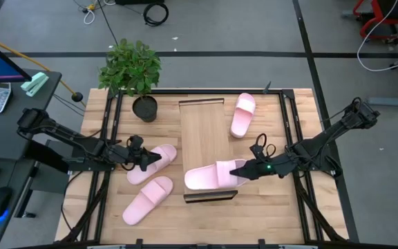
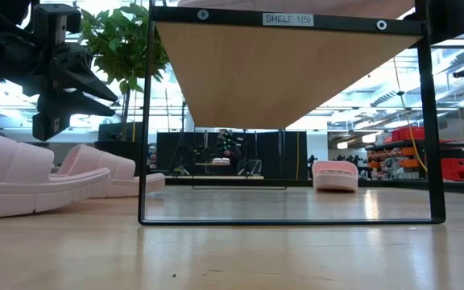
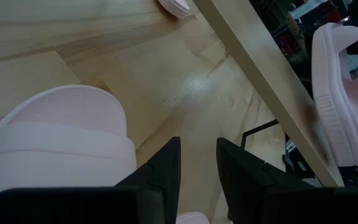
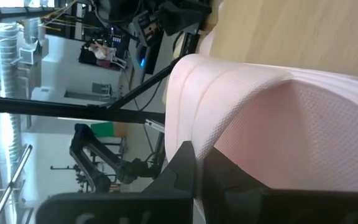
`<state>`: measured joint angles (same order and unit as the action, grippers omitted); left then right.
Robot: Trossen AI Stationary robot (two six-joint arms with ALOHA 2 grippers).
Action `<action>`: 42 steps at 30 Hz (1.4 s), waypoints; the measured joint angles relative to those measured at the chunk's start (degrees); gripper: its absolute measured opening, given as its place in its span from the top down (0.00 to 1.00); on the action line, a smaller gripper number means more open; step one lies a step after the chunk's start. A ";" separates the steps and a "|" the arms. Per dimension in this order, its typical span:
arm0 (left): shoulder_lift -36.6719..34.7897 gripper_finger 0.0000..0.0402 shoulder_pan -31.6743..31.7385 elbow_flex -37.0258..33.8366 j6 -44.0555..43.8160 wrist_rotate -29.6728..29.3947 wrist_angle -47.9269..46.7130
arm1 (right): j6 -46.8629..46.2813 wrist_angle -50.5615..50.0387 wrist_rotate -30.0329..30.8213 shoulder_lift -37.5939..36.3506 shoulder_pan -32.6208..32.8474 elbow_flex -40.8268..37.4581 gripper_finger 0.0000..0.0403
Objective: Pick and place slides into the shelf
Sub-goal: Put the bottom right pink slipper on the shelf
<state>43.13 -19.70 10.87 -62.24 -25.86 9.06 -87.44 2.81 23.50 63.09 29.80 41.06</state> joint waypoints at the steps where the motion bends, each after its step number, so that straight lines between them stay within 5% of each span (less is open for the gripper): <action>1: 0.00 0.73 0.00 0.00 0.00 0.01 0.00 | 0.00 0.00 -0.12 0.00 0.00 0.00 0.98; 42: 0.01 0.73 0.00 0.00 0.02 0.01 0.00 | 0.04 -0.59 -3.12 0.09 -1.68 0.00 0.98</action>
<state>43.14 -19.70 10.87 -62.22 -25.85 9.06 -87.39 2.22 20.38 63.18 28.12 41.06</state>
